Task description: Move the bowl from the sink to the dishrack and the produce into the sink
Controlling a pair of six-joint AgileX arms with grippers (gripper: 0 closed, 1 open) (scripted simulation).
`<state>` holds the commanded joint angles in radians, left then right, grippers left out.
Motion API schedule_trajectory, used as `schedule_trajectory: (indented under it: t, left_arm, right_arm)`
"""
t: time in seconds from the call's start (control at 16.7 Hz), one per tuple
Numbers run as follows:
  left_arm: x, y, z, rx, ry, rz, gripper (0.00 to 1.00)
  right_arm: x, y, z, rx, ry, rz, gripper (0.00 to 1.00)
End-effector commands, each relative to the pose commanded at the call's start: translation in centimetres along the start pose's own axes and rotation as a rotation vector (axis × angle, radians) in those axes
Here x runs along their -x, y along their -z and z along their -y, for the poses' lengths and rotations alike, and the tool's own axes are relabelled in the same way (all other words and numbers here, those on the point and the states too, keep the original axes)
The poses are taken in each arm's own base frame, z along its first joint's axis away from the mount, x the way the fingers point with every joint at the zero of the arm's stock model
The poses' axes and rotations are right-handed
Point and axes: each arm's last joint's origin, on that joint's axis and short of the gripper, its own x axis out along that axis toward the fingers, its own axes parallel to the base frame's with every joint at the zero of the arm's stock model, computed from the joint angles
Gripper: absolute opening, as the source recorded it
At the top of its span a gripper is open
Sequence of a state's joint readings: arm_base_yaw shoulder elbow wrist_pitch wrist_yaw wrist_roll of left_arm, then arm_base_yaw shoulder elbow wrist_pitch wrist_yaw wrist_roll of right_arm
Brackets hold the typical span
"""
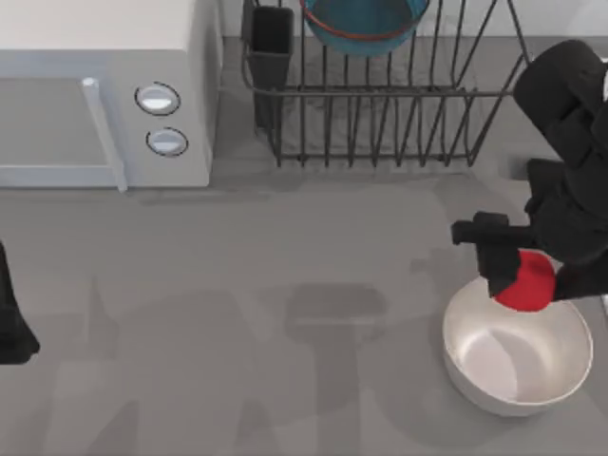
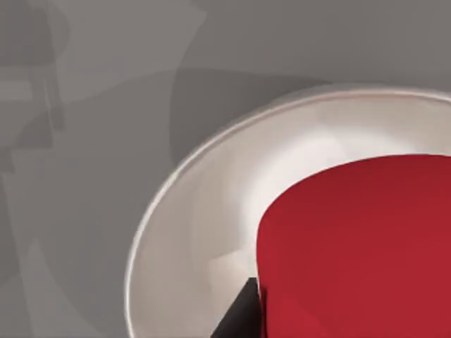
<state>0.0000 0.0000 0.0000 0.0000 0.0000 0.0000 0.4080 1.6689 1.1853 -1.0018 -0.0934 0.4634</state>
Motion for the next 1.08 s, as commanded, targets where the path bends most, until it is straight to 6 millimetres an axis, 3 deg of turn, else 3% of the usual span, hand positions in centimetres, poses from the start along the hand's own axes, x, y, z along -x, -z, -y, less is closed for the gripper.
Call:
schedule_trajectory:
  t: [0.18,0.54,0.84,1.08]
  left_arm:
    - [0.0,0.0,0.0,0.0,0.0,0.0,1.0]
    - [0.0,0.0,0.0,0.0,0.0,0.0,1.0]
    - [0.0,0.0,0.0,0.0,0.0,0.0,1.0]
    - [0.0,0.0,0.0,0.0,0.0,0.0,1.0]
  right_arm:
    - [-0.4,-1.8,3.4,-0.055,-0.118,0.139,0.0]
    - [2.8,-5.0,9.9,-0.076,-0.281,0.675,0.0]
    - [1.9,-5.2,14.6,-0.048,-0.284,0.888,0.0]
    - [4.3,-5.5,19.0,0.017,-0.187,1.235,0.0]
